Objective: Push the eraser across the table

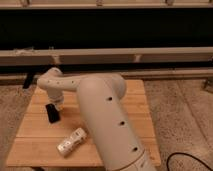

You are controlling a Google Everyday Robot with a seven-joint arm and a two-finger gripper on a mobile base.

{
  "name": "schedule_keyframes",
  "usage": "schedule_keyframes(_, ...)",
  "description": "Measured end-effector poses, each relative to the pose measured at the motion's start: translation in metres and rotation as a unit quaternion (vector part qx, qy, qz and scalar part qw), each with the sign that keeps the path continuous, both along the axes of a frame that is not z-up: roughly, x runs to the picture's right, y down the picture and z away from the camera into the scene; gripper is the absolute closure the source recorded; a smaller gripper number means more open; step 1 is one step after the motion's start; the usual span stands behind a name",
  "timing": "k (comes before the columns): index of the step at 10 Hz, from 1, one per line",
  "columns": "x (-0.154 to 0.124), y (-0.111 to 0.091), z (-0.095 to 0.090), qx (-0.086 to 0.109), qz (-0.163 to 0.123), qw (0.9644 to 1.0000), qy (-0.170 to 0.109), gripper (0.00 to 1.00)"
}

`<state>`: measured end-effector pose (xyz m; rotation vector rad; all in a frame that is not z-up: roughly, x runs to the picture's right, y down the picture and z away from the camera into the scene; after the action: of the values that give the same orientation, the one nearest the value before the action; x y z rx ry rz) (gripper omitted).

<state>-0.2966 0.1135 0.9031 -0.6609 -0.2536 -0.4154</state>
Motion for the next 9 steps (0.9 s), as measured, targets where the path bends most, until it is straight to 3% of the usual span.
schedule_keyframes(3, -0.004, -0.002, -0.002, 0.007, -0.006, 0.9999, -0.008, 1.0)
schedule_keyframes(9, -0.026, -0.006, -0.008, 0.019, -0.022, 0.9989, -0.036, 1.0)
